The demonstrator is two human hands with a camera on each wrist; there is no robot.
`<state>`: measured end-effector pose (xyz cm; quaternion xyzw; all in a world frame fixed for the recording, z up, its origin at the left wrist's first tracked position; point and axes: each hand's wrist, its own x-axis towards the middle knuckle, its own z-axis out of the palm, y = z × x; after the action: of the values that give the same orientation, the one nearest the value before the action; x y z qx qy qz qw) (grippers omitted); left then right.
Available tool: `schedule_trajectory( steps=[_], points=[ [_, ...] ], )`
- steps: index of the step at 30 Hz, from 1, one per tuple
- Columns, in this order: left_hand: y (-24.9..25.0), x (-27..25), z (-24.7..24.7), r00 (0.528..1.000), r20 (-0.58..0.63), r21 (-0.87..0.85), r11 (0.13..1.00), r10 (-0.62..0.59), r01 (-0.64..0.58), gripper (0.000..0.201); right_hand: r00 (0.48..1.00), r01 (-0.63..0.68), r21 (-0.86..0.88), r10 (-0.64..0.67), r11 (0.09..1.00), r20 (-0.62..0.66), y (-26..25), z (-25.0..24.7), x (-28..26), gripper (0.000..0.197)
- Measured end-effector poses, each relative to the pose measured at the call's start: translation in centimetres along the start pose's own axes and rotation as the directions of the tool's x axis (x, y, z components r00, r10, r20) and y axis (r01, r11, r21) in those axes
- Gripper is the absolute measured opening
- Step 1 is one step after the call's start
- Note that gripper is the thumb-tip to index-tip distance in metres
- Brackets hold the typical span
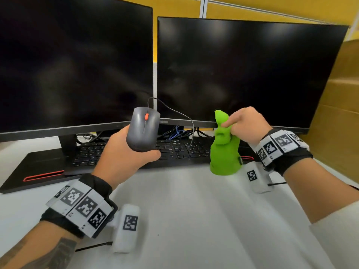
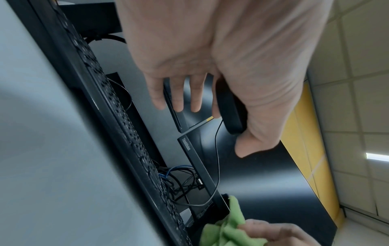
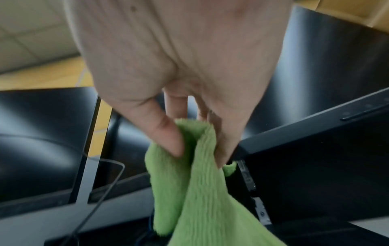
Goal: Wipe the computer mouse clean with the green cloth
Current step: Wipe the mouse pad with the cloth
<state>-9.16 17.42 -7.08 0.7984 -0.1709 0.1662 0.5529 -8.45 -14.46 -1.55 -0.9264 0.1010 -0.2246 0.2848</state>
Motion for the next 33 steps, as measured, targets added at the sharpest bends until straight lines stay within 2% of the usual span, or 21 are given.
schedule_trajectory(
  steps=[2,3,5,7,12,15,18,23,28,31,33],
  points=[
    [-0.1,0.0,0.0,1.000,0.009,-0.012,1.000,-0.008,0.008,0.041,0.981,0.008,-0.128,0.017,0.992,0.193,0.3,0.8,0.3,0.019],
    [-0.1,0.0,0.0,1.000,0.014,-0.012,1.000,-0.011,0.011,0.041,0.954,0.030,-0.209,0.034,0.977,0.298,0.3,1.2,0.2,0.017],
    [0.0,-0.1,0.0,1.000,0.021,-0.010,1.000,-0.016,0.016,0.043,0.882,0.107,-0.378,0.088,0.919,0.463,0.1,1.9,0.1,0.036],
    [0.1,-0.1,0.0,1.000,0.024,0.002,1.000,-0.013,0.013,0.043,0.835,0.163,-0.489,0.144,0.857,0.530,0.2,2.5,-0.2,0.051],
    [-0.1,-0.1,0.0,1.000,0.026,0.002,1.000,0.003,-0.003,0.038,0.839,0.148,-0.583,0.211,0.799,0.502,2.8,3.7,0.4,0.062],
    [-0.2,0.0,0.0,1.000,0.029,-0.001,1.000,0.004,-0.004,0.037,0.893,0.151,-0.572,0.137,0.806,0.429,3.8,4.1,0.6,0.061],
    [-0.3,0.1,0.0,0.999,0.032,-0.001,1.000,0.002,-0.002,0.037,0.944,0.075,-0.501,0.100,0.862,0.314,4.1,4.1,0.9,0.049],
    [-0.4,0.1,0.0,0.999,0.041,-0.001,1.000,-0.002,0.002,0.038,0.979,0.083,-0.454,0.014,0.887,0.205,3.8,3.4,0.7,0.043],
    [-0.7,0.3,0.0,0.999,0.037,0.011,1.000,-0.005,0.005,0.039,0.953,0.214,-0.602,-0.029,0.769,0.301,3.2,3.7,0.4,0.010],
    [-0.8,0.3,0.0,0.999,0.041,0.014,1.000,-0.019,0.018,0.038,0.893,0.283,-0.594,0.019,0.753,0.449,2.6,4.3,0.6,0.027],
    [-0.8,0.3,0.0,0.999,0.045,0.019,1.000,-0.025,0.025,0.038,0.864,0.240,-0.575,0.099,0.782,0.494,2.2,5.0,0.8,0.035]
  ],
)
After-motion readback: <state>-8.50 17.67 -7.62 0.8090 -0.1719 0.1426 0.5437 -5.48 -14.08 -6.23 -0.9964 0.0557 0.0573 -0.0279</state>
